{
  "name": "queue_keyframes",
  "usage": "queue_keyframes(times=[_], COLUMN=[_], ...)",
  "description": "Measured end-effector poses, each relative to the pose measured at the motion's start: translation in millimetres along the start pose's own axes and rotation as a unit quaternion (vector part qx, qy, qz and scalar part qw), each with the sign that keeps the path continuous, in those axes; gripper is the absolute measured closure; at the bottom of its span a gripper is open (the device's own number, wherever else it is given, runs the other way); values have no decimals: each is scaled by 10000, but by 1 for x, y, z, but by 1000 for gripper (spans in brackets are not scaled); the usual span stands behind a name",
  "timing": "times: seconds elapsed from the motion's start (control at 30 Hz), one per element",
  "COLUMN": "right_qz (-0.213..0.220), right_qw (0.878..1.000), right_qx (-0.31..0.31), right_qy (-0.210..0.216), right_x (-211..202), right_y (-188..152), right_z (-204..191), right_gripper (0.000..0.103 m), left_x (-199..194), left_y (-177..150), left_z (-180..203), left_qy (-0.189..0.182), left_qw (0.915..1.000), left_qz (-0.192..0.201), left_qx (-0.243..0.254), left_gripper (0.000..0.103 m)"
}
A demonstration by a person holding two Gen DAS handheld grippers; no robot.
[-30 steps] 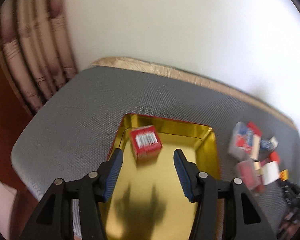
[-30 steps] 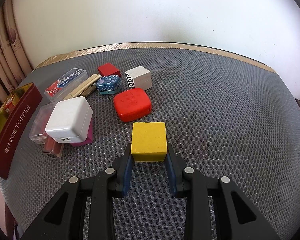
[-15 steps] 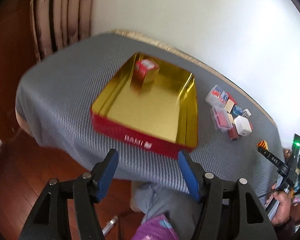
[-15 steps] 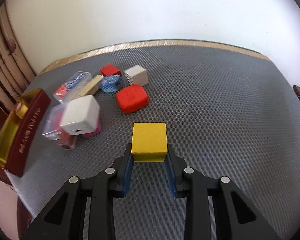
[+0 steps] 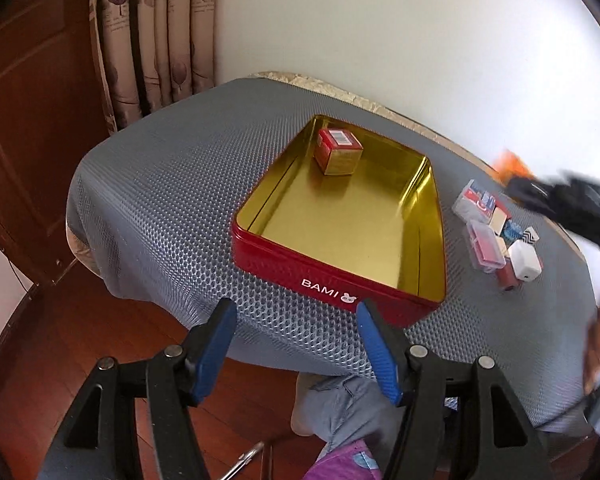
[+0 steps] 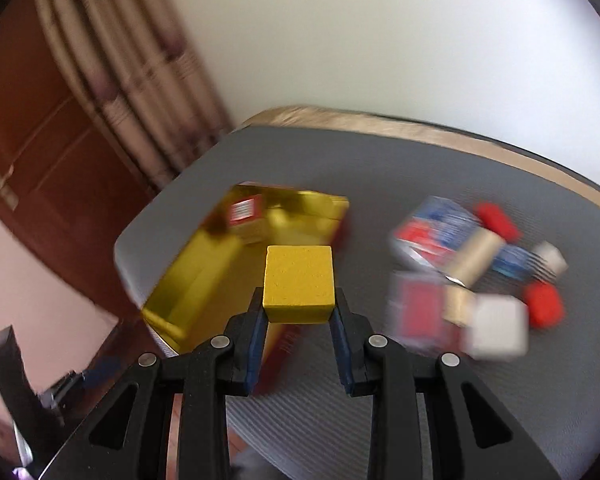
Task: Organize rigid objects
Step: 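Carry the red barcode box into the tin and release it with left gripper, then lower the yellow cube into the tin and open the right gripper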
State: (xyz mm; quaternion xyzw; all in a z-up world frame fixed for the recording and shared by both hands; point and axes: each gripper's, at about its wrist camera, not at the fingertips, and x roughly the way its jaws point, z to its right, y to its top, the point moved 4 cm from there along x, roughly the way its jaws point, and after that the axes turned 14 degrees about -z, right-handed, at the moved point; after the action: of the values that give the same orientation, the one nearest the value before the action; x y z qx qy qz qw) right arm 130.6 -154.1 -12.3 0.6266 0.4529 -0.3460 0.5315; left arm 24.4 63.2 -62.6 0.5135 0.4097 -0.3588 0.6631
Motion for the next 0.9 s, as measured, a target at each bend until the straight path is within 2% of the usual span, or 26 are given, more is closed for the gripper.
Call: queue_keyframes(times=[0.23,0.37,0.7,0.9], right_qz=[-684,-919,-1256,-1169], right_qw=[9961,9909,9874,9867], right_qx=[-482,-628,-347,-424], right_qy=[-276,-754,-901,-1044], right_x=[87,118,159,165], right_y=[45,58,76,82], right_z=[-41,-39,-17,-22], right_gripper=[75,75,75,75], left_x=[13,22,31,37], left_y=[2,2,0,-1], left_z=[-5,-3,0,0], left_qy=[316,397,515,515], left_qw=[9992,9982,9964,9957], left_qz=[-221,-398,-580,-697], left_qx=[105,194,338,320], left_gripper=[39,39,39,39])
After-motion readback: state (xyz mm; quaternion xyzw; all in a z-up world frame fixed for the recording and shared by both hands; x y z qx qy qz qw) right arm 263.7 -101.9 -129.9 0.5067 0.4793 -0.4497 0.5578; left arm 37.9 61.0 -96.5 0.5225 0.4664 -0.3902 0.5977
